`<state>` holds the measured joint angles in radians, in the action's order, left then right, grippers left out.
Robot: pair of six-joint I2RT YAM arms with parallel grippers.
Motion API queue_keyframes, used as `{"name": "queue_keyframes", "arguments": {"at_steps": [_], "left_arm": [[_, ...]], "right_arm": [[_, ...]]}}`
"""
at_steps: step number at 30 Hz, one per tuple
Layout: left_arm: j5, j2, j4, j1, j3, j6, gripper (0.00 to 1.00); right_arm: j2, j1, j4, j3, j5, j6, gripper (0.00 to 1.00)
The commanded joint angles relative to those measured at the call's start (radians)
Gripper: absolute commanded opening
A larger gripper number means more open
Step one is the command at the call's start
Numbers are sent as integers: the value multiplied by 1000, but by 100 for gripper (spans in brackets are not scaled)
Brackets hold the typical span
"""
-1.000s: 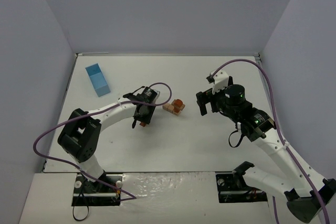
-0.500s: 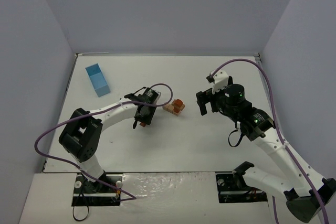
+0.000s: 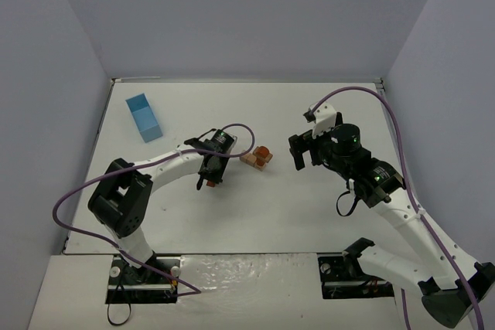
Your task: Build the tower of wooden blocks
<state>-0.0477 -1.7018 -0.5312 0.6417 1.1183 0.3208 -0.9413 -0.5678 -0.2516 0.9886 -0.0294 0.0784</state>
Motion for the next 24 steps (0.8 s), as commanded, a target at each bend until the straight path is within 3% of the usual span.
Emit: {"name": "queue_keyframes", "arguments": {"at_steps": [1, 12, 17, 24], "left_arm": [[-24, 10, 8, 4, 38, 27, 13], [-40, -5, -5, 4, 50, 58, 13], [-37, -2, -19, 4, 57, 64, 0], [-59, 38, -67, 4, 115, 29, 0]], "right_arm": [[-2, 10, 46, 24, 10, -6, 100], [-3, 11, 46, 21, 19, -11, 100], [1, 13, 46, 21, 17, -12, 100], [4, 16, 45, 32, 13, -6, 100]]}}
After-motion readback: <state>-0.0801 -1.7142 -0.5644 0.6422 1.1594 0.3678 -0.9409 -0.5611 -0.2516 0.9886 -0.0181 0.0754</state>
